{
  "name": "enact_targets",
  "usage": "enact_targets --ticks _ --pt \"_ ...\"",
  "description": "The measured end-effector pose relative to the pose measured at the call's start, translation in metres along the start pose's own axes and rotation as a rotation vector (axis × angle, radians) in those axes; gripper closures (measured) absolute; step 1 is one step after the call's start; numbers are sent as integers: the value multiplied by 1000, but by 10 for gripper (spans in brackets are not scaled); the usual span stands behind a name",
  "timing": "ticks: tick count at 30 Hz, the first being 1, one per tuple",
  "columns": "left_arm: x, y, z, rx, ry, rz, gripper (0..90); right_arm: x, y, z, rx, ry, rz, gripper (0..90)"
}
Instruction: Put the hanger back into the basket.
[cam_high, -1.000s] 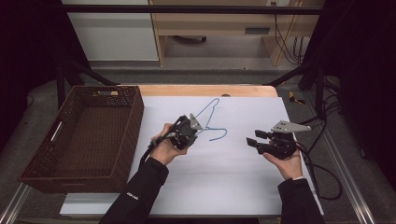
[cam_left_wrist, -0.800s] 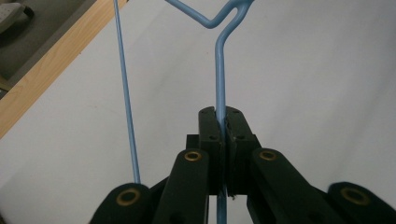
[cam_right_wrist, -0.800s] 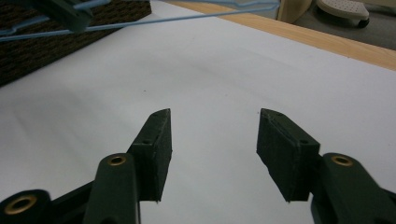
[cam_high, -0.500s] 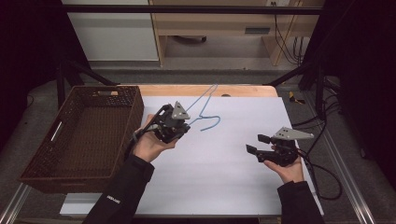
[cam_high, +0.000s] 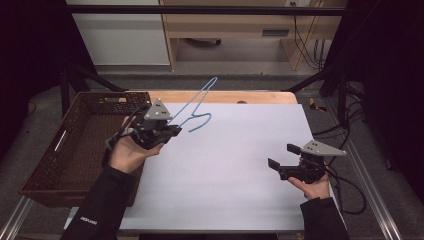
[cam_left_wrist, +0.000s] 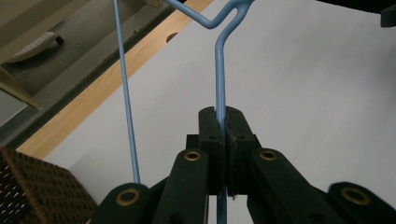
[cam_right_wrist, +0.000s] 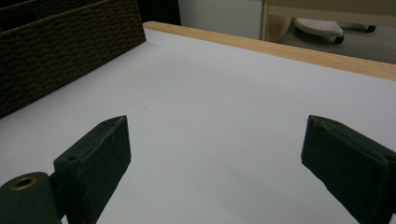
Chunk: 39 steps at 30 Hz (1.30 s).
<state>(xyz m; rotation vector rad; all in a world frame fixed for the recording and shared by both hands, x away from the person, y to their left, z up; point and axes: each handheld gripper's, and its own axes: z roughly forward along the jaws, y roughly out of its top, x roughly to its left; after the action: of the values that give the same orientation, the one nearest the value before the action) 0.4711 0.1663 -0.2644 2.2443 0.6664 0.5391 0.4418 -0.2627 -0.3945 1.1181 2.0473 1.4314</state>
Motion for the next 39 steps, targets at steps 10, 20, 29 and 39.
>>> enact_targets --ticks 10,20,29,39 --pt "27 -25 -43 -31 43 -37 875 3 -6 -1 27 -1 -13 74" --pt "52 -56 -71 -47 79 -86 875 8 -7 -1 28 3 -15 70" --pt "74 -85 -90 -48 117 -132 875 9 -6 -2 28 1 -18 70" --pt "97 -112 -103 -48 155 -160 875 10 -5 -1 29 6 -26 67"
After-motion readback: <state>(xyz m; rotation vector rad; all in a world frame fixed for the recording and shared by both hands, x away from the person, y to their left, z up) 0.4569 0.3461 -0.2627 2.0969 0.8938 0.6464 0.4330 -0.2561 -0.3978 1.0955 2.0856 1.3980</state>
